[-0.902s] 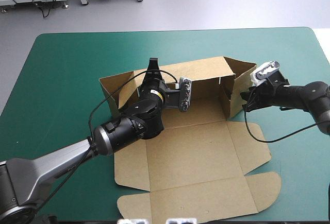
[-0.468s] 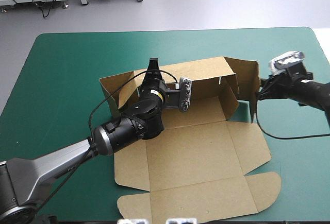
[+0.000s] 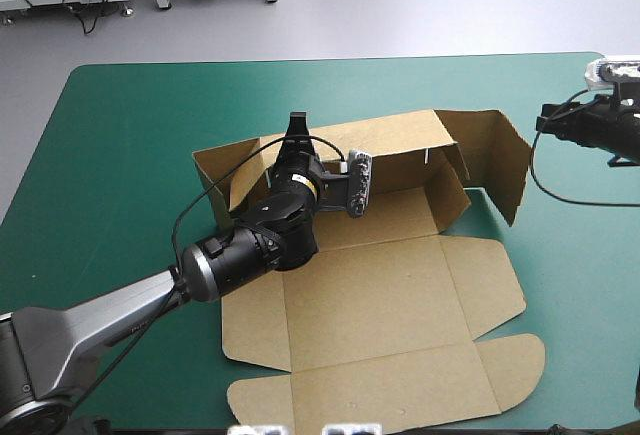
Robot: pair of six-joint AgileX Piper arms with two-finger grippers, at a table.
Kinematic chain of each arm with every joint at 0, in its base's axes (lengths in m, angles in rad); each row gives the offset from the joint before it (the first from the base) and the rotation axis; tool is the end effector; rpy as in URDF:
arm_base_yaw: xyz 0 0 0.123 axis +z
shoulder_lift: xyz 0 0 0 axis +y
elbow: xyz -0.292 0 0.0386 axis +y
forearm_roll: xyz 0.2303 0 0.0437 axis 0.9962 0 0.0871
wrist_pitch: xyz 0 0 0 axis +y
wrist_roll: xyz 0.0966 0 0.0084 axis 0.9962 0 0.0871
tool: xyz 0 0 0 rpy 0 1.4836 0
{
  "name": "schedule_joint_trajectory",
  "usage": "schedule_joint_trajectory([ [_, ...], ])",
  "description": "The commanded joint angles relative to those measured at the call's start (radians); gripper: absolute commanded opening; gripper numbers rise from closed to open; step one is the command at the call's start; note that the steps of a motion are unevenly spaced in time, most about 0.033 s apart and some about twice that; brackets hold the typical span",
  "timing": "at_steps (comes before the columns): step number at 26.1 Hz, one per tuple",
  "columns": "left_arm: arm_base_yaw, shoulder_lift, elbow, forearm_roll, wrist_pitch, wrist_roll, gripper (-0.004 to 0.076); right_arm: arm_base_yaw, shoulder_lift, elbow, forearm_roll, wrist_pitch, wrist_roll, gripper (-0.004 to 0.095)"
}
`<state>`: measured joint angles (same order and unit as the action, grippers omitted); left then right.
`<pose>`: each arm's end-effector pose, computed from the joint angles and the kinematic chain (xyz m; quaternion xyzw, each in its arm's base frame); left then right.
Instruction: Fold the box
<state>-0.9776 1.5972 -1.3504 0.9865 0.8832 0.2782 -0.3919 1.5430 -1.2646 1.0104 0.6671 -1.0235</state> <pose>0.2388 -0.2424 0.3494 0.6570 0.5738 0.3268 0.3638 0.3268 -0.0800 0.3489 -0.0153 0.8578 0.1156 0.5006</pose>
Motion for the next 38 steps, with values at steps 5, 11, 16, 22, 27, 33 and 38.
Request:
schedule_joint_trajectory([
  [5,-0.011,-0.033,-0.029,0.022,-0.029,-0.005,-0.0010,-0.008,0.216,-0.360,0.077,0.221,0.110,0.0353],
  [11,-0.011,-0.033,-0.029,0.022,-0.040,-0.020,-0.0010,-0.008,0.360,-0.518,0.072,0.464,0.152,0.0349],
  [16,-0.011,-0.033,-0.029,0.024,-0.040,-0.029,-0.0010,0.001,0.411,-0.509,0.014,0.536,0.152,0.0349],
  [22,-0.011,-0.033,-0.029,0.024,-0.040,-0.029,-0.0010,0.017,0.422,-0.509,0.008,0.587,0.125,0.0349],
  [27,-0.011,-0.033,-0.029,0.024,-0.040,-0.036,-0.0010,0.044,0.422,-0.507,-0.048,0.587,0.129,0.0347],
  [33,-0.011,-0.033,-0.029,0.024,-0.038,-0.036,-0.0010,0.059,0.367,-0.353,-0.053,0.591,0.065,0.0347],
  [38,-0.011,-0.033,-0.029,0.024,-0.040,-0.036,-0.0010,0.055,0.236,-0.199,0.006,0.591,-0.031,0.0347],
])
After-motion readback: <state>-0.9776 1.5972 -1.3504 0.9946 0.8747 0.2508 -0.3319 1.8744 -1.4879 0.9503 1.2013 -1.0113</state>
